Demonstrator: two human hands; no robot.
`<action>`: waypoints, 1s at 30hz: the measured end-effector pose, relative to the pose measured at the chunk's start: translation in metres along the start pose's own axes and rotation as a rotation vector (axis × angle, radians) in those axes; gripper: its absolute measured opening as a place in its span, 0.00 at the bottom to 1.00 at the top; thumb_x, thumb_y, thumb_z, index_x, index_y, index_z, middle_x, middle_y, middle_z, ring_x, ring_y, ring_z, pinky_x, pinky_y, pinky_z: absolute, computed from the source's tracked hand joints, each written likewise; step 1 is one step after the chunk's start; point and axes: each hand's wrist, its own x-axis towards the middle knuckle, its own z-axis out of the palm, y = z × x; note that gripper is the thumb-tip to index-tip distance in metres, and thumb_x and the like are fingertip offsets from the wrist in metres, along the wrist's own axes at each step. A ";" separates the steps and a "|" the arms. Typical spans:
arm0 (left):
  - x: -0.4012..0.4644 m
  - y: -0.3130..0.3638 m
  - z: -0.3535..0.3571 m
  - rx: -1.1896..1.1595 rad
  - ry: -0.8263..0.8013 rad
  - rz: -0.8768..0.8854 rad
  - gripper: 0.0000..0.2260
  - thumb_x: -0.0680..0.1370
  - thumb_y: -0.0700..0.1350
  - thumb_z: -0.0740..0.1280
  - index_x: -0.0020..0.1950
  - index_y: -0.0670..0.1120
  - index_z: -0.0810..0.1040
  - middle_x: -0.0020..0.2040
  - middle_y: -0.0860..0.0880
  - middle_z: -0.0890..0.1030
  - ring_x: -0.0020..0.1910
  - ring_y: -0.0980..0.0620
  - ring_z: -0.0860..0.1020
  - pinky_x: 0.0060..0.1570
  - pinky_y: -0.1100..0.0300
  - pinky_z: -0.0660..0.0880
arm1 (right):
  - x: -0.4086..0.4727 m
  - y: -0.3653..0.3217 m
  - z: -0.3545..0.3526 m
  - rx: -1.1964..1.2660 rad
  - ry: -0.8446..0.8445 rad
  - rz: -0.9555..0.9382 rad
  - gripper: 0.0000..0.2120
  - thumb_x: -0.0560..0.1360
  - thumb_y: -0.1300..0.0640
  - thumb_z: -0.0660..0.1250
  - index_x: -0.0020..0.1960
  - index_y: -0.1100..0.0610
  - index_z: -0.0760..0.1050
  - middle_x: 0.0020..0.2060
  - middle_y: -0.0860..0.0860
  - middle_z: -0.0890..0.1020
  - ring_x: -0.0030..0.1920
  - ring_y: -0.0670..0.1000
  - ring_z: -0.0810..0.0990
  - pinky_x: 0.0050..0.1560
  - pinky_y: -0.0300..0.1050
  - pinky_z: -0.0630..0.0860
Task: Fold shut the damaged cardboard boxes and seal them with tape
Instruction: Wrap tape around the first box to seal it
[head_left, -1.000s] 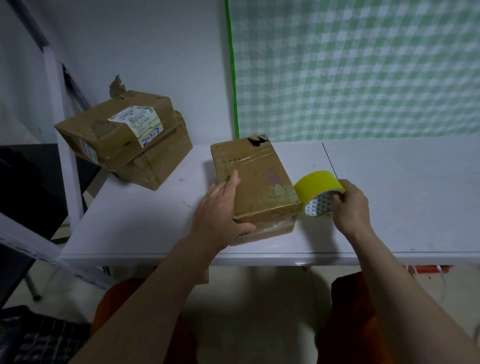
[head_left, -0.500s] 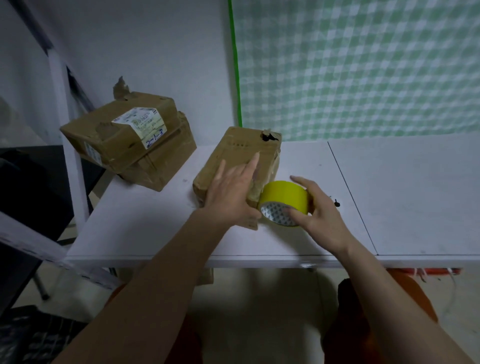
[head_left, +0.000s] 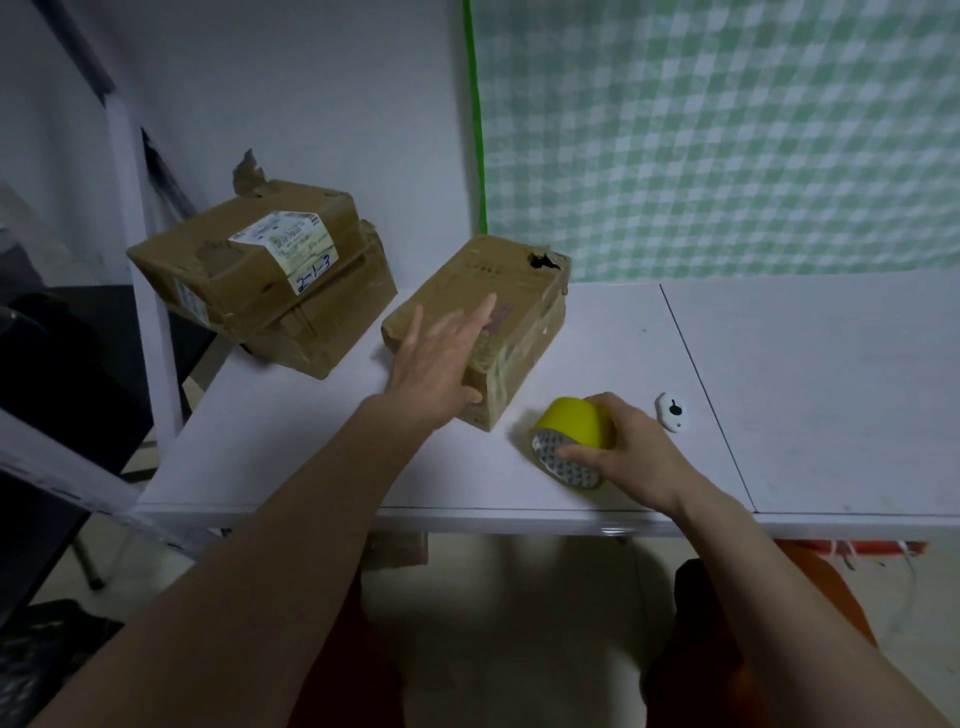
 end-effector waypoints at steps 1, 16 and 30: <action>-0.003 0.002 0.003 0.003 0.026 -0.019 0.52 0.69 0.47 0.77 0.78 0.54 0.40 0.76 0.51 0.62 0.77 0.52 0.52 0.75 0.51 0.40 | 0.000 0.000 0.000 0.001 -0.004 0.001 0.26 0.66 0.47 0.76 0.61 0.51 0.70 0.51 0.51 0.78 0.51 0.53 0.77 0.53 0.53 0.76; -0.037 0.089 0.050 -1.483 0.245 -0.750 0.18 0.74 0.42 0.73 0.61 0.44 0.72 0.50 0.51 0.78 0.53 0.52 0.78 0.44 0.65 0.72 | 0.007 0.010 -0.031 0.175 0.056 0.029 0.16 0.74 0.46 0.67 0.57 0.54 0.77 0.48 0.50 0.80 0.50 0.50 0.78 0.52 0.44 0.72; -0.029 0.089 0.060 -1.420 0.251 -0.770 0.30 0.71 0.39 0.75 0.71 0.46 0.67 0.63 0.49 0.73 0.57 0.51 0.76 0.50 0.60 0.73 | 0.059 0.065 -0.043 -0.124 0.195 0.420 0.19 0.76 0.55 0.64 0.30 0.60 0.64 0.30 0.56 0.70 0.35 0.56 0.69 0.29 0.43 0.60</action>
